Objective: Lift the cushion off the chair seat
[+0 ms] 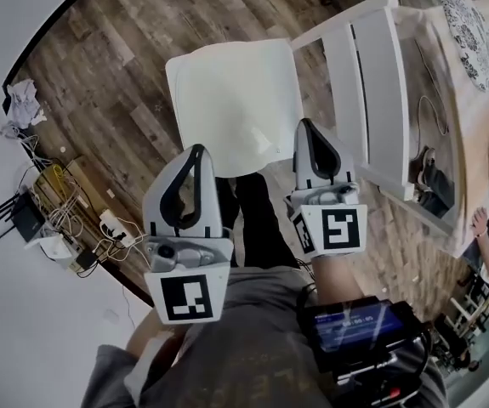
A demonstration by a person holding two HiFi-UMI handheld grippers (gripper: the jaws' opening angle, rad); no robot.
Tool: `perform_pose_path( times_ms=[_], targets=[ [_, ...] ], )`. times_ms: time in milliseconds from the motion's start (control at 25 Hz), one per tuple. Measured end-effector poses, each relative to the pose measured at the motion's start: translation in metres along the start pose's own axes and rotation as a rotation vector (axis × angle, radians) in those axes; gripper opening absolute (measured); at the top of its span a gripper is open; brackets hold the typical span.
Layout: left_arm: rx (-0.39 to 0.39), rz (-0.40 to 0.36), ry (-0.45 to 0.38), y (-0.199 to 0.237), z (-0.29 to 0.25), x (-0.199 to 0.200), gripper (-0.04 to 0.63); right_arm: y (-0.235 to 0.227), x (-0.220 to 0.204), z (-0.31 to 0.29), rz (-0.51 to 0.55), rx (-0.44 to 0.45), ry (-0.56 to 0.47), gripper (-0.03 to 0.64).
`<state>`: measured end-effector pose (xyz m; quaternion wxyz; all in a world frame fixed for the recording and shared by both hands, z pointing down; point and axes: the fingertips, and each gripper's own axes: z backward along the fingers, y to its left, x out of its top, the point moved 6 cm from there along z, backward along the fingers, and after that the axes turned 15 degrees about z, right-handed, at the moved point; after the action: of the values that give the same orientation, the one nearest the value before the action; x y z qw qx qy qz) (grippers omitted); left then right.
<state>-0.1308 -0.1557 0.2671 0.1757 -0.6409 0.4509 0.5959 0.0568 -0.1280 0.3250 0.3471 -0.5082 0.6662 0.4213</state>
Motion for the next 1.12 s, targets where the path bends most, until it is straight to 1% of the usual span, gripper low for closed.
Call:
perform_pose_path(
  times_ms=[160, 400, 560, 720, 920, 1120],
  targets=[
    [0.014, 0.002, -0.001, 0.011, -0.027, -0.017, 0.006, -0.007, -0.025, -0.023, -0.016, 0.013, 0.020, 0.008],
    [-0.005, -0.005, 0.049, 0.011, -0.063, -0.051, 0.006, -0.015, -0.070, -0.053, -0.046, 0.040, 0.087, 0.008],
    [-0.011, -0.004, 0.079, 0.021, -0.086, -0.073, 0.006, -0.015, -0.096, -0.078, -0.068, 0.060, 0.116, 0.008],
    [0.010, 0.011, 0.104, 0.036, -0.107, -0.095, 0.006, -0.017, -0.124, -0.100, -0.073, 0.076, 0.155, 0.009],
    [0.012, 0.022, 0.134, 0.046, -0.121, -0.119, 0.006, -0.021, -0.160, -0.126, -0.086, 0.073, 0.205, 0.009],
    [0.026, 0.053, 0.167, 0.058, -0.137, -0.149, 0.006, -0.017, -0.198, -0.152, -0.097, 0.082, 0.247, 0.009]
  ],
)
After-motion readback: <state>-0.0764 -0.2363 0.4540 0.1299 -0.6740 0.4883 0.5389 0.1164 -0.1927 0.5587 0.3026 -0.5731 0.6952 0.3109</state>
